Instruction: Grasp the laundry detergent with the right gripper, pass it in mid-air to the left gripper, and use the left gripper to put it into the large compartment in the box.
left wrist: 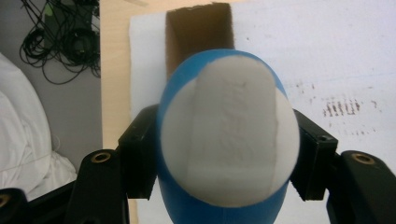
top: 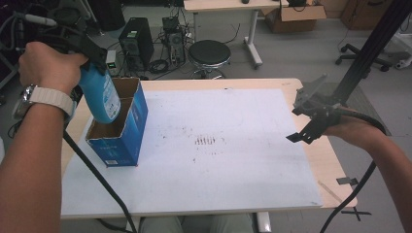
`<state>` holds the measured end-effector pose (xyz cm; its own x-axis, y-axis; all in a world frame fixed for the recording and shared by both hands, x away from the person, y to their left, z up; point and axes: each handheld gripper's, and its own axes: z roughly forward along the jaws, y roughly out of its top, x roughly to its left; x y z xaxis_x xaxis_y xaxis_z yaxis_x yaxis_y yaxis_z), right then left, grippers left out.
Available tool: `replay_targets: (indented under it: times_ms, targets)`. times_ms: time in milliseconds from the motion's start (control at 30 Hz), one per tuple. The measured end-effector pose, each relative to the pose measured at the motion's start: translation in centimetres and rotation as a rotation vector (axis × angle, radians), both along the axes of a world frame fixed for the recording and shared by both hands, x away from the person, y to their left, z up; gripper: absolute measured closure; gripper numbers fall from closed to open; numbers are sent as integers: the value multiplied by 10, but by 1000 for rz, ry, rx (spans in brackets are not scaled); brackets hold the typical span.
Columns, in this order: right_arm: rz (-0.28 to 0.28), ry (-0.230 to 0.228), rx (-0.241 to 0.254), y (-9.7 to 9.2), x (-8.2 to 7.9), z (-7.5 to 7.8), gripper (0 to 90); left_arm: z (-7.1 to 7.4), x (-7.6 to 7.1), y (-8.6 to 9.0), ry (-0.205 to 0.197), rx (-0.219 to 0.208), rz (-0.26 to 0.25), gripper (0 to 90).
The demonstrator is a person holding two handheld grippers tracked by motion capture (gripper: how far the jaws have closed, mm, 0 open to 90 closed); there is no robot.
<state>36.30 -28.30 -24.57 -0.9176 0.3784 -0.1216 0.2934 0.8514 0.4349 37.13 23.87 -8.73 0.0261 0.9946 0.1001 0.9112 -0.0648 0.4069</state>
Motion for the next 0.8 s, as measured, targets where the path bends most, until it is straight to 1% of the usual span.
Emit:
replay_targets:
  times_ms: [33, 133, 167, 200, 233, 267, 300, 333, 400, 433, 467, 600, 633, 667, 800]
  targets:
    - [0, 0, 0, 0, 0, 0, 77, 0, 0, 0, 0, 0, 0, 381]
    - [-11, -2, 0, -4, 1, 1, 76, -6, 2, 4, -1, 11, 4, 381]
    - [-11, -2, 0, -4, 1, 1, 76, -12, 4, 7, -3, 12, 11, 381]
    - [-11, -2, 0, -4, 1, 1, 76, -12, 4, 7, -3, 12, 11, 381]
    - [-11, -3, -1, -4, 1, 2, 76, -15, 5, 8, -4, 13, 10, 381]
    - [-11, -4, -1, -4, 1, 2, 76, -22, 6, 10, -1, 8, 11, 381]
    - [-11, -4, -1, -4, 1, 2, 76, -22, 6, 10, -1, 8, 11, 381]
    - [-13, -2, -2, -4, 0, 1, 76, -30, 8, 12, -1, 5, 8, 381]
    - [-15, 0, -5, -5, 0, 0, 76, -37, 9, 13, -8, 7, 7, 381]
    - [-16, 1, -5, -5, 0, 0, 76, -37, 9, 13, -8, 7, 7, 381]
    - [-17, 3, -6, -6, 0, -1, 77, -44, 11, 15, -11, 10, 2, 381]
    - [-21, 7, -6, -7, 0, -3, 76, -60, 15, 17, -7, 2, -1, 381]
    - [-21, 7, -6, -7, 0, -3, 76, -60, 15, 17, -7, 2, -1, 381]
    - [-25, 11, -7, -7, 1, -5, 75, -68, 16, 17, -8, -4, 0, 381]
    - [-24, 14, -9, -6, 1, -6, 75, -84, 19, 17, -6, 5, -5, 381]
